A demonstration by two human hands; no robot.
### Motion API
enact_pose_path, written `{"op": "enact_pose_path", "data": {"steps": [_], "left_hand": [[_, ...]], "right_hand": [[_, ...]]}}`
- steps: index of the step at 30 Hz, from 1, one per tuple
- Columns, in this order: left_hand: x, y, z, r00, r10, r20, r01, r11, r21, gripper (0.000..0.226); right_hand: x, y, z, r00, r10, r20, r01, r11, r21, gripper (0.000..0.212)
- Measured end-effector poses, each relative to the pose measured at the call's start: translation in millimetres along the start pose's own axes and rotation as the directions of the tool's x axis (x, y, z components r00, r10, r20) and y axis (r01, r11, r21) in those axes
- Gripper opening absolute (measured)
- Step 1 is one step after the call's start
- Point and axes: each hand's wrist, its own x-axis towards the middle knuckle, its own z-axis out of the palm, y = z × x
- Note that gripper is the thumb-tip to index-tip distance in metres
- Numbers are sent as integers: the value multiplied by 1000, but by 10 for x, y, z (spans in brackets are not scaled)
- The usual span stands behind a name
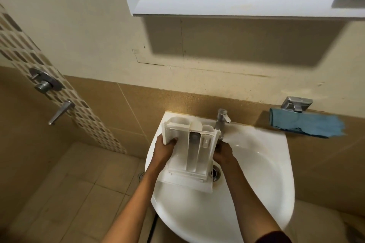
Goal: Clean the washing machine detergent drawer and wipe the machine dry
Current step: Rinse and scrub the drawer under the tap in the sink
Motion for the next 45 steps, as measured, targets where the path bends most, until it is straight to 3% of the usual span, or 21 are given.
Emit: {"op": "enact_pose_path", "data": {"steps": [2,4,6,8,11,13,15,17,19,21,24,27,29,35,38,41,45], "left_hand": [[-1,-15,-6,1000,-17,-8,17,1000,-15,37],[5,-33,-3,999,-32,-4,31,999,-22,35],[-4,-54,-2,998,-48,33,50,998,-40,26],[-16,-63,-8,997,-63,50,64,998,-17,18],[-12,-66,-15,995,-51,90,50,999,11,21],[-5,-77,11,989,-55,138,52,998,27,24],[0,-77,50,985,-63,163,52,996,68,27],[-1,-64,101,979,-48,200,27,994,106,28],[-9,-38,148,972,-29,234,-2,991,132,25],[-12,-24,170,971,-16,240,-24,986,165,24],[-8,-13,166,973,-10,232,-32,984,178,27],[-5,7,154,975,-21,223,-12,989,146,30],[-4,30,159,974,-18,224,-14,990,141,31],[-16,58,175,973,5,229,-42,986,158,30],[-40,41,195,967,50,249,-99,977,191,31],[-58,31,203,970,94,226,-144,966,216,35],[-65,64,226,971,112,211,-157,965,212,31]], "right_hand": [[107,26,-25,996,44,81,-57,987,153,9],[71,31,-65,989,138,-44,-124,963,238,27],[-117,20,-214,996,86,-38,-76,975,207,38],[-397,-40,-360,994,57,90,-86,932,353,27],[-584,-297,-422,993,-24,116,-30,898,439,24],[-741,-516,-234,962,-39,269,-74,913,401,18],[-985,-714,27,919,-54,389,-31,978,208,24],[-1194,-844,284,896,-52,442,91,994,-68,10],[-1364,-907,512,885,-75,459,300,847,-440,28],[-1461,-907,668,885,-139,444,440,563,-700,31],[-1428,-913,714,828,-285,482,530,121,-839,21],[-1409,-827,714,802,-298,517,500,-139,-855,20],[-1401,-742,732,804,-327,497,456,-199,-868,24],[-1388,-713,727,750,-389,534,491,-213,-845,18],[-1385,-744,675,797,-309,519,461,-244,-853,19],[-1390,-767,623,852,-219,476,444,-182,-878,25],[-1354,-642,649,746,-468,475,435,-198,-878,17]]}}
